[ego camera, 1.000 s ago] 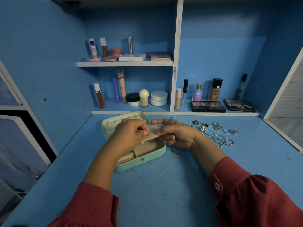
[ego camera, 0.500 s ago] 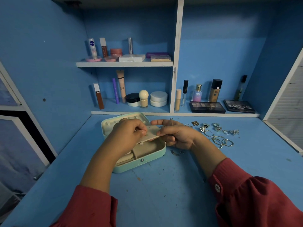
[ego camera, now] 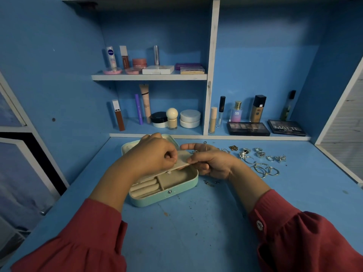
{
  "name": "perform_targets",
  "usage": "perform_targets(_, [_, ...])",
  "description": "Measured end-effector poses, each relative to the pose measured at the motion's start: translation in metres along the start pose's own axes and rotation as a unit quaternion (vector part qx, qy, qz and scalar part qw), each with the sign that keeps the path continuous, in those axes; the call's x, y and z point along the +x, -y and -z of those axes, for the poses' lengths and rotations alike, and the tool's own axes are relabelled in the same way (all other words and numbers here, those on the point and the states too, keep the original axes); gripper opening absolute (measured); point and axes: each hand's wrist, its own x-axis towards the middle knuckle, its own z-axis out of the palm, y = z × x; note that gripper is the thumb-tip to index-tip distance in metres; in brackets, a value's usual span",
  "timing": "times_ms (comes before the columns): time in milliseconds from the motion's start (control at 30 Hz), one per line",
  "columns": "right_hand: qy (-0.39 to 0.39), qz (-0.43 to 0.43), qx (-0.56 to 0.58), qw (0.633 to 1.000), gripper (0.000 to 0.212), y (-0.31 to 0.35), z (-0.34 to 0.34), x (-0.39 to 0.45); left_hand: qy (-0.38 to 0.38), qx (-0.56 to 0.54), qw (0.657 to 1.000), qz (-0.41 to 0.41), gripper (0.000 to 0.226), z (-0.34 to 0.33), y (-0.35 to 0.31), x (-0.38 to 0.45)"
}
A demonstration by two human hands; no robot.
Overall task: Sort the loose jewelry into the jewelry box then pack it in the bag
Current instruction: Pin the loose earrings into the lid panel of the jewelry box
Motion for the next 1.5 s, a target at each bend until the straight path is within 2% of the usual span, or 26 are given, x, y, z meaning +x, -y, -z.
perform_targets(200, [0.001,-0.001,-0.001,1.0,0.052,-0.001,0.001,0.001,0.042,0.039,0.998,-0.016,0.011,0.003,0.001,0.007])
perform_targets(633, [-0.013,0.015,-0.039,0.999,0.043,0.003,-0.005,-0.005,0.048,0.075,0.995,-0.034,0.008,0.002,-0.007,0.007])
perform_targets(800, [-0.01,0.007,-0.067,0.998,0.037,0.004,-0.004,-0.005,0.022,0.092,0.995,-0.02,0.007,-0.002,-0.013,0.006])
perform_targets(867, [-0.006,0.01,-0.06,0.998,0.032,0.005,-0.004,-0.006,0.015,0.03,0.999,-0.005,0.009,-0.002,-0.006,0.004])
perform_targets(967, [0.022,0.017,-0.025,0.999,0.023,0.007,-0.007,-0.008,-0.008,-0.147,0.988,0.036,0.009,0.002,0.016,-0.003])
perform_targets(1033, [0.035,0.019,-0.005,0.999,0.018,0.007,-0.007,-0.007,-0.068,-0.257,0.962,0.059,0.011,0.003,0.035,-0.008])
perform_targets(1133, [0.032,0.017,-0.008,0.999,0.02,0.007,-0.006,-0.007,-0.137,-0.364,0.917,0.089,0.013,-0.001,0.058,-0.019])
perform_targets(1233, [0.029,0.015,-0.006,0.999,0.025,0.008,-0.006,-0.008,-0.147,-0.411,0.89,0.128,0.017,-0.006,0.078,-0.029])
perform_targets(1400, [0.028,0.044,0.001,0.999,0.029,0.007,-0.005,-0.007,-0.113,-0.438,0.875,0.169,0.038,-0.007,0.105,-0.036])
perform_targets(1500, [0.016,0.061,-0.003,0.998,0.026,0.007,-0.006,-0.007,-0.078,-0.452,0.873,0.167,0.039,-0.008,0.108,-0.037])
